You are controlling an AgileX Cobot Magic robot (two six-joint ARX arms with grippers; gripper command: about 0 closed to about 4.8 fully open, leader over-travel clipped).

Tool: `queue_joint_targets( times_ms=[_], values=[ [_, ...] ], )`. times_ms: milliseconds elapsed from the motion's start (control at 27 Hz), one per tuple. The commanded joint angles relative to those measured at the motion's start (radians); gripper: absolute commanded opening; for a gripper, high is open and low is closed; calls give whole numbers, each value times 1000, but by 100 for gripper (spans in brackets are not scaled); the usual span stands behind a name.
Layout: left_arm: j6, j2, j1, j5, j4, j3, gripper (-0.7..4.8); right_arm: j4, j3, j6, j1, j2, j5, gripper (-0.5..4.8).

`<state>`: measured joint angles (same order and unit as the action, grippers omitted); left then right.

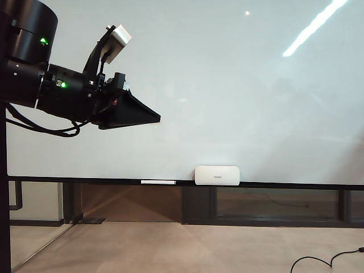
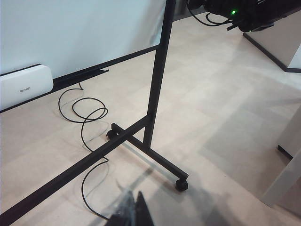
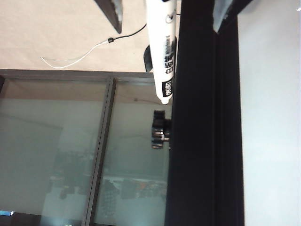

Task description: Reach to the right to find the marker pen, pick it up, and write the number 12 on the whiteboard.

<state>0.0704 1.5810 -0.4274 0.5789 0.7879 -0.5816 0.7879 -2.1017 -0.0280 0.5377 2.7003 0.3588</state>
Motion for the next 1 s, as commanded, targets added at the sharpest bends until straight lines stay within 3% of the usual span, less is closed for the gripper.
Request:
queue_joint_targets(
  times_ms=[37,260,631,742,1001],
  values=[
    [-3,-3,-2,1,14,-4,-5,29,-6,-8,0,2,-6,242],
    [-3,-3,-2,1,14,-5,-5,23,-6,-10,-2,8,-24,204],
    [-8,-3,-2,1,15,-5,-5,24,-6,-29,-2,8,-27,192],
    [-11,-3,-2,1,14,-8,-5,24,-6,-29,-2,8,-27,156],
    [-18,-3,-2,5,14,-15,-5,31,-6,-29,-2,8,-27,154]
  ],
)
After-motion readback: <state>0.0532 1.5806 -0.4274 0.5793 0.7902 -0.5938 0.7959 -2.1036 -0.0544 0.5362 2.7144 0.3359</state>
